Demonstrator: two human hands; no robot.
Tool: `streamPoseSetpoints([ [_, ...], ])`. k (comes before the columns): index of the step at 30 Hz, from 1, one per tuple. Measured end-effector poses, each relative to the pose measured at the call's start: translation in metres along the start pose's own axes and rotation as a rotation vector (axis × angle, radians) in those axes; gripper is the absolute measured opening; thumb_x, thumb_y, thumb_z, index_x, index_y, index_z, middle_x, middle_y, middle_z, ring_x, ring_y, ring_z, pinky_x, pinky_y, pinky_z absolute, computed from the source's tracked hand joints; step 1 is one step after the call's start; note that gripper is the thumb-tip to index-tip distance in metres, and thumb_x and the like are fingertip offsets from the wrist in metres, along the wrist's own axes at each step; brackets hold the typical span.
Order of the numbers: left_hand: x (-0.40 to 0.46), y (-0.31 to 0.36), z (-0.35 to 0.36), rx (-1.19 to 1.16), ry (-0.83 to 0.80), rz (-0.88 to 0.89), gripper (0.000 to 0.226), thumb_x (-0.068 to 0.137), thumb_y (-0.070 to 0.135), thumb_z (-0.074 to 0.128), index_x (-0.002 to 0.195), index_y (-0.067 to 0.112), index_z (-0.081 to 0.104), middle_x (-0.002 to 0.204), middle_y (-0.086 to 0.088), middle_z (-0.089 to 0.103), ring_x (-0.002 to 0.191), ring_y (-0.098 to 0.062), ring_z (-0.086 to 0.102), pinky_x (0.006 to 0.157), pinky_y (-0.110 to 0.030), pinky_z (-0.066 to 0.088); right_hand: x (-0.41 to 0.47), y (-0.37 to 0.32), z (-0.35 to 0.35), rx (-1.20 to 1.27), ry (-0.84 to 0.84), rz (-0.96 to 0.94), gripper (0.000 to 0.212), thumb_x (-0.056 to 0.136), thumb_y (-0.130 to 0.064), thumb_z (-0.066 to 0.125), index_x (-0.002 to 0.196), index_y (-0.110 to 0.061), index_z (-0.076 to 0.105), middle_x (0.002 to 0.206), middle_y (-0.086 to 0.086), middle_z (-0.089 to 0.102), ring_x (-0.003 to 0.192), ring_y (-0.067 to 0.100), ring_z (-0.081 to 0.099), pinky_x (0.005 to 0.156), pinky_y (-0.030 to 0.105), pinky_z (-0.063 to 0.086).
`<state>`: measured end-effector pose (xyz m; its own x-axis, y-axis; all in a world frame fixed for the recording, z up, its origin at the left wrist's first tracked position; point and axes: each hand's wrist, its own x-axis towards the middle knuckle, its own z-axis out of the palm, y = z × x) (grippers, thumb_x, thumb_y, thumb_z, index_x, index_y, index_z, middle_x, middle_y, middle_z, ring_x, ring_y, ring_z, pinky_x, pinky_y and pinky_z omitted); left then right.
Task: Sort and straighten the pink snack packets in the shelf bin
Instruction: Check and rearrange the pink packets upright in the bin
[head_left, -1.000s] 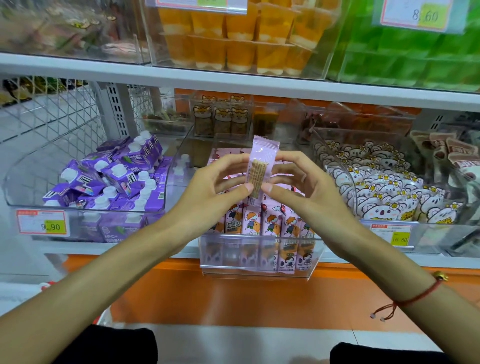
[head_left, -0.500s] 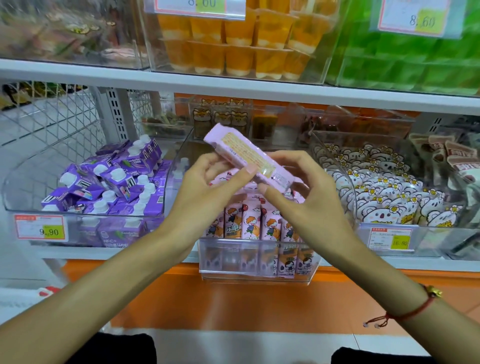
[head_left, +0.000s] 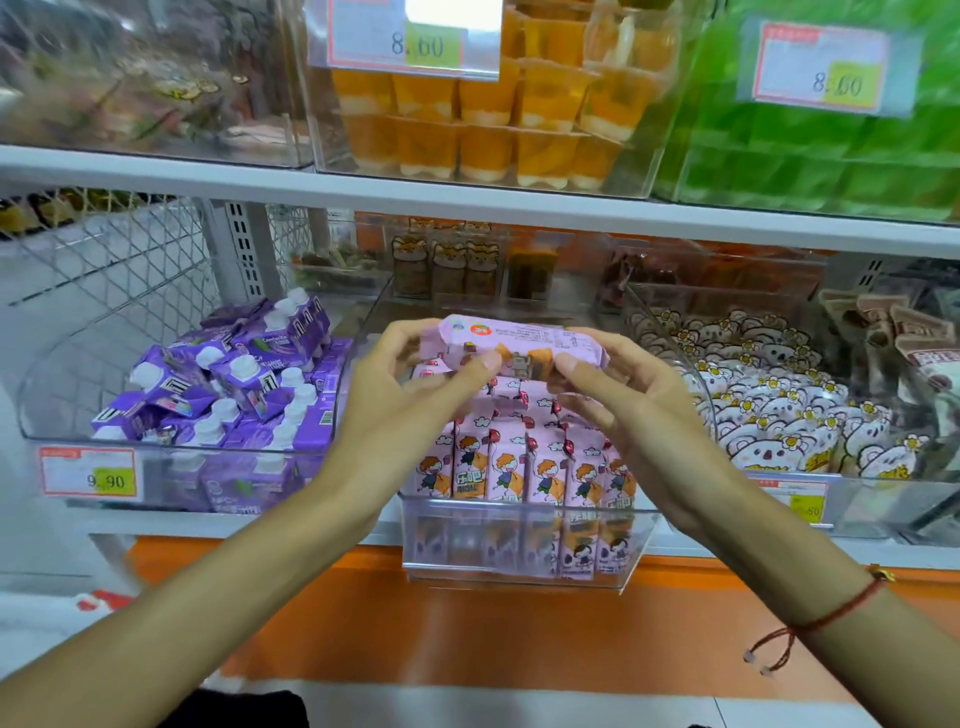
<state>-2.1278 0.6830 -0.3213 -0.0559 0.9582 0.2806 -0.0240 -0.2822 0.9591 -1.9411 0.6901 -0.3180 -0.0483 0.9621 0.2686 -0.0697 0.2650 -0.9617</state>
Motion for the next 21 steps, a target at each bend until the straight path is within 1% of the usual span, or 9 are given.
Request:
streamPoseSetpoints([
  [3,0.0,-0.001,-0.001,0.07,0.004,0.039,0.031,0.079,0.026,0.074,0.106,0.018,0.059,0.107,0.005,0.069,0.096,-0.004,0.068,0.095,-0.032,0.052,0.007,0.004,0.001,0.069,-0.044,0.071,0.035,0.073,-0.029,0.069,0.105,-0.015,0.068,0.095,0.0,0.073,0.085,0.011,0.067,0.076,0.017,0.052],
  [6,0.004,0.0,-0.005,0.075,0.024,0.115,0.032,0.082,0.02,0.072,0.109,0.016,0.058,0.102,0.004,0.07,0.091,-0.006,0.068,0.088,-0.028,0.055,0.01,0.008,0.003,0.025,-0.069,0.144,0.044,0.078,-0.031,0.068,0.119,-0.016,0.063,0.109,-0.001,0.072,0.092,0.007,0.068,0.082,0.022,0.052],
  [9,0.01,0.001,-0.011,0.126,0.029,0.22,0.028,0.083,0.017,0.071,0.11,0.018,0.063,0.096,0.009,0.071,0.091,-0.005,0.069,0.081,-0.021,0.054,0.01,0.016,0.004,-0.413,-0.003,-0.007,0.028,0.089,-0.029,0.064,0.116,-0.03,0.056,0.108,-0.013,0.063,0.087,-0.006,0.063,0.079,0.015,0.048],
  [11,0.014,-0.003,-0.014,0.203,0.056,0.266,0.027,0.082,0.018,0.073,0.108,0.021,0.066,0.094,0.011,0.071,0.092,-0.004,0.068,0.081,-0.015,0.051,0.01,0.022,0.003,-0.751,0.003,-0.196,0.018,0.094,-0.019,0.057,0.109,-0.028,0.053,0.096,-0.014,0.061,0.079,0.002,0.059,0.07,0.024,0.048],
  [13,0.017,-0.007,-0.015,0.286,0.093,0.276,0.03,0.081,0.023,0.075,0.11,0.024,0.067,0.1,0.011,0.071,0.095,-0.005,0.067,0.083,-0.018,0.051,0.01,0.028,0.002,-1.002,-0.019,-0.275,0.016,0.094,-0.016,0.051,0.108,-0.023,0.054,0.092,-0.007,0.062,0.077,0.011,0.056,0.066,0.033,0.044],
  [15,0.021,-0.009,-0.015,0.349,0.121,0.296,0.034,0.079,0.027,0.076,0.112,0.024,0.066,0.104,0.008,0.07,0.096,-0.008,0.067,0.082,-0.022,0.053,0.012,0.03,0.001,-1.123,-0.015,-0.302,0.019,0.094,-0.02,0.051,0.112,-0.021,0.055,0.099,-0.003,0.06,0.086,0.014,0.053,0.066,0.029,0.035],
  [17,0.025,-0.008,-0.016,0.396,0.131,0.339,0.036,0.079,0.028,0.076,0.113,0.024,0.067,0.102,0.007,0.071,0.09,-0.004,0.068,0.077,-0.017,0.053,0.013,0.031,0.003,-1.225,-0.073,-0.343,0.03,0.094,-0.027,0.05,0.123,-0.02,0.056,0.112,0.0,0.057,0.102,0.017,0.048,0.076,0.026,0.033],
  [19,0.03,-0.007,-0.018,0.455,0.104,0.363,0.037,0.08,0.028,0.076,0.115,0.026,0.067,0.101,0.011,0.072,0.086,0.003,0.067,0.073,-0.01,0.051,0.013,0.033,0.005,-1.337,-0.163,-0.339,0.042,0.095,-0.036,0.047,0.135,-0.023,0.05,0.122,0.001,0.053,0.113,0.021,0.044,0.087,0.032,0.035],
  [21,0.035,-0.007,-0.021,0.534,0.062,0.36,0.038,0.079,0.029,0.076,0.117,0.027,0.067,0.099,0.013,0.072,0.085,0.004,0.067,0.075,-0.013,0.052,0.012,0.035,0.006,-1.375,-0.214,-0.292,0.045,0.095,-0.041,0.046,0.137,-0.026,0.048,0.123,0.001,0.053,0.114,0.021,0.043,0.09,0.035,0.035],
])
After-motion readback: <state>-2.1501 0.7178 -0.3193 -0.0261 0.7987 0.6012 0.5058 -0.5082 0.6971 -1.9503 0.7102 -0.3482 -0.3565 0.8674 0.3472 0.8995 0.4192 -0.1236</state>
